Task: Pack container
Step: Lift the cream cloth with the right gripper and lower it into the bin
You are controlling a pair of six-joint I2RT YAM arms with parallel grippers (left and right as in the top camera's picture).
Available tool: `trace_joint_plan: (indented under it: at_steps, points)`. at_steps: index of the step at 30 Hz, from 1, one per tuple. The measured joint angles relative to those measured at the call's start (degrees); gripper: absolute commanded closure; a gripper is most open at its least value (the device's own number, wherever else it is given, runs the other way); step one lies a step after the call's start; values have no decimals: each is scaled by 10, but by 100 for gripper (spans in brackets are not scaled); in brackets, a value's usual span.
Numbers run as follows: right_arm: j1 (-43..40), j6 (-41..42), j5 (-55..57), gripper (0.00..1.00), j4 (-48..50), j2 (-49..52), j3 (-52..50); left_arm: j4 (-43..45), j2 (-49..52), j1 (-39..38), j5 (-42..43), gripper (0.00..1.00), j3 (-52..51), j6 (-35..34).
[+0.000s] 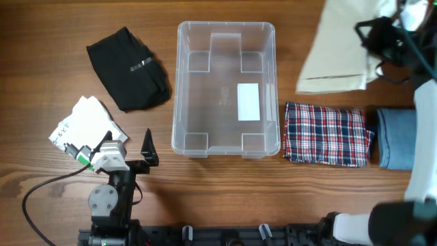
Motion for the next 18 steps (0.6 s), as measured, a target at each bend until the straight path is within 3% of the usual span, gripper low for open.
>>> trace_joint_plan:
  at_steps: [9, 18]
  points:
    - [201, 42, -15, 96, -2, -64, 0, 0, 0, 0, 0, 0, 0, 0]
    - [361, 146, 109, 96, -10, -42, 0, 0, 0, 0, 0, 0, 0, 0]
